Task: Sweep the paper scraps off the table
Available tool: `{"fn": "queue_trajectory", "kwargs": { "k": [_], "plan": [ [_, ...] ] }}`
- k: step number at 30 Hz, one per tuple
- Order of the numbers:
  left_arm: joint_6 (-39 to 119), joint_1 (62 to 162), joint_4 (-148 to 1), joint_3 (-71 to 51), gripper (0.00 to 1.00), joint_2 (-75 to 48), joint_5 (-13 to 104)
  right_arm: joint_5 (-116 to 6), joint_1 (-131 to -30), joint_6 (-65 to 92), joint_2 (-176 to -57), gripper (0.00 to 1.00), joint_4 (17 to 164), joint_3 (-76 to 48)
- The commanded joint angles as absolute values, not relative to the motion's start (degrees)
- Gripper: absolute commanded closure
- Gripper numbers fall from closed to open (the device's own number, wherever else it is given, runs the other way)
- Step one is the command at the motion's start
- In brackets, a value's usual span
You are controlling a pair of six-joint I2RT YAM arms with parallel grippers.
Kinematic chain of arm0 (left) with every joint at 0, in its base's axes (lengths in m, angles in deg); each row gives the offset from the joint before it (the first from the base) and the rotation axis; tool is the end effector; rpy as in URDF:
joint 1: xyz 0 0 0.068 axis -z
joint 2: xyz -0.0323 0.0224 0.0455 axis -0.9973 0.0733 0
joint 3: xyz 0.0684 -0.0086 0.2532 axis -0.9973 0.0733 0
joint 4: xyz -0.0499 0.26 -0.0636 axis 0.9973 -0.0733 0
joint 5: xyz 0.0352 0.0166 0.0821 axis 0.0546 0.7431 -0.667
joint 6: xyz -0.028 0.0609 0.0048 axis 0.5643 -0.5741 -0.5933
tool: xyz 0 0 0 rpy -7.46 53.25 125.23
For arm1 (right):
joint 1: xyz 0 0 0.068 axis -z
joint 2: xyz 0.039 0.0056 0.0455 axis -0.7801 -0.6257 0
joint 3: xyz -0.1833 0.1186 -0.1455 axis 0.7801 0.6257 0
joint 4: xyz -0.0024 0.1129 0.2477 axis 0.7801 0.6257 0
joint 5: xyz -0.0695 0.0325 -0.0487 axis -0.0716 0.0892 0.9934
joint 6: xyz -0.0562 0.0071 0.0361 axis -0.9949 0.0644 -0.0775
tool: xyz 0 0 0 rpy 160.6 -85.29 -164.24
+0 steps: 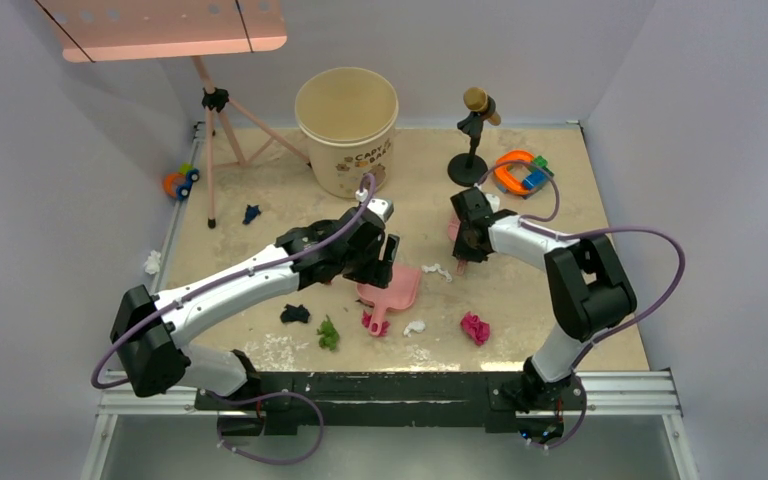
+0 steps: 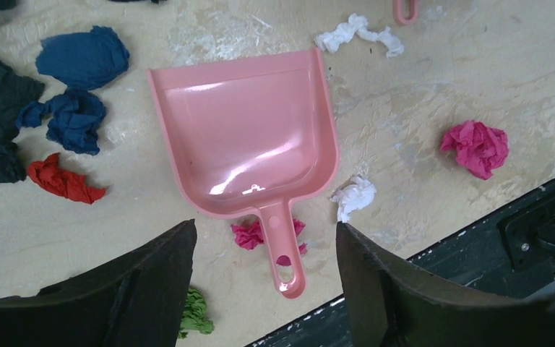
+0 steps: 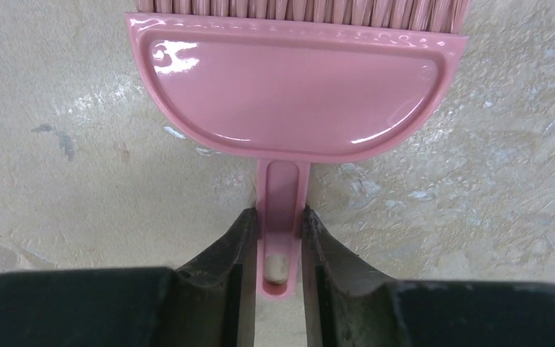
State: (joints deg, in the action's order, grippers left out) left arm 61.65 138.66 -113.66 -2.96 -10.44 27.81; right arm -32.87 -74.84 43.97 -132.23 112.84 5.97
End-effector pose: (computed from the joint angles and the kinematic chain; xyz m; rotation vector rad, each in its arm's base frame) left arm 0.1952 -0.2434 0.2592 0.3607 2.4902 -0.4376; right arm 0.3148 0.1228 0.1262 0.3958 2.6036 0.0147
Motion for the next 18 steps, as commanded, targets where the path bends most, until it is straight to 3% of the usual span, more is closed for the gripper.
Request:
{"fn": "queue_trajectory", "kwargs": {
  "k": [1,4,10,18],
  "plan": [
    [60.3,138.2,-114.1,-6.6,0.26,-12.6,26.7,-34.9,-75.0,46.3,-133.5,0.82,113.3,8.0],
    [60.3,138.1,-113.7,-7.0,0.26,-12.5,26.2,-34.7,-75.0,46.4,-130.4,0.9,113.3,8.7],
    [62.4,136.0,-111.4,-10.0,0.26,-9.0,30.0,-34.7,-75.9,42.8,-117.9,0.91,116.4,7.2],
    [77.1,130.7,-98.3,-12.0,0.24,-4.6,47.2,-51.6,-76.1,33.9,-99.0,0.91,110.9,12.7]
  ]
}}
